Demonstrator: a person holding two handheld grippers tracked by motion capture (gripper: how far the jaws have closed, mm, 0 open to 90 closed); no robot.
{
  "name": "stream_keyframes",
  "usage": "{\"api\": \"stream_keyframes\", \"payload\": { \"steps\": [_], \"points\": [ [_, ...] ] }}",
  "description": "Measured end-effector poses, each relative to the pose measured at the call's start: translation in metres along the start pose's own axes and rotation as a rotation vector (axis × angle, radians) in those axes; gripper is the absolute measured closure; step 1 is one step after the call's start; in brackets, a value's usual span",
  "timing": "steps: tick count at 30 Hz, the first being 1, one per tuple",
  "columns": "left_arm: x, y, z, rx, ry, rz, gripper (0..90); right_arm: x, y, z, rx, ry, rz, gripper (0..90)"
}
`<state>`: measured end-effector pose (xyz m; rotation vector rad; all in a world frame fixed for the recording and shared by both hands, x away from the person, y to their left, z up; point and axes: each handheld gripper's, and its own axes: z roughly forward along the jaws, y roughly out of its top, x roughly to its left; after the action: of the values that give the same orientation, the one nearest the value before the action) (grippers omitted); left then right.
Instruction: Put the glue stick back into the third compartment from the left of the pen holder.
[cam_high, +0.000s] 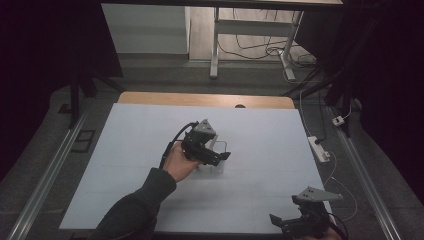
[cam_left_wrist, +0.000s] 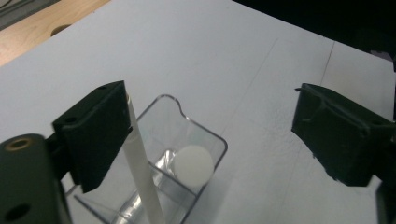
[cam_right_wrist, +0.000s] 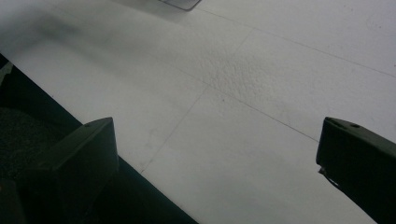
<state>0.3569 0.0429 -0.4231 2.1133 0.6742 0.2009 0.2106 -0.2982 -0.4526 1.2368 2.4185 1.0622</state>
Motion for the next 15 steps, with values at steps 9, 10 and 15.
{"api": "stream_keyframes", "payload": {
  "steps": [9,10,15],
  "points": [
    [0.002,-0.015,-0.022,-0.005,-0.042,-0.051,1.4,0.0,0.0,0.0,0.002,-0.002,-0.001,0.0],
    [0.002,-0.017,-0.025,-0.007,-0.047,-0.054,1.3,0.001,0.0,0.0,0.002,-0.003,-0.001,0.0],
    [0.003,-0.027,-0.037,-0.003,-0.054,-0.072,0.6,0.001,0.0,0.0,0.003,-0.004,-0.003,0.0]
  ]
}}
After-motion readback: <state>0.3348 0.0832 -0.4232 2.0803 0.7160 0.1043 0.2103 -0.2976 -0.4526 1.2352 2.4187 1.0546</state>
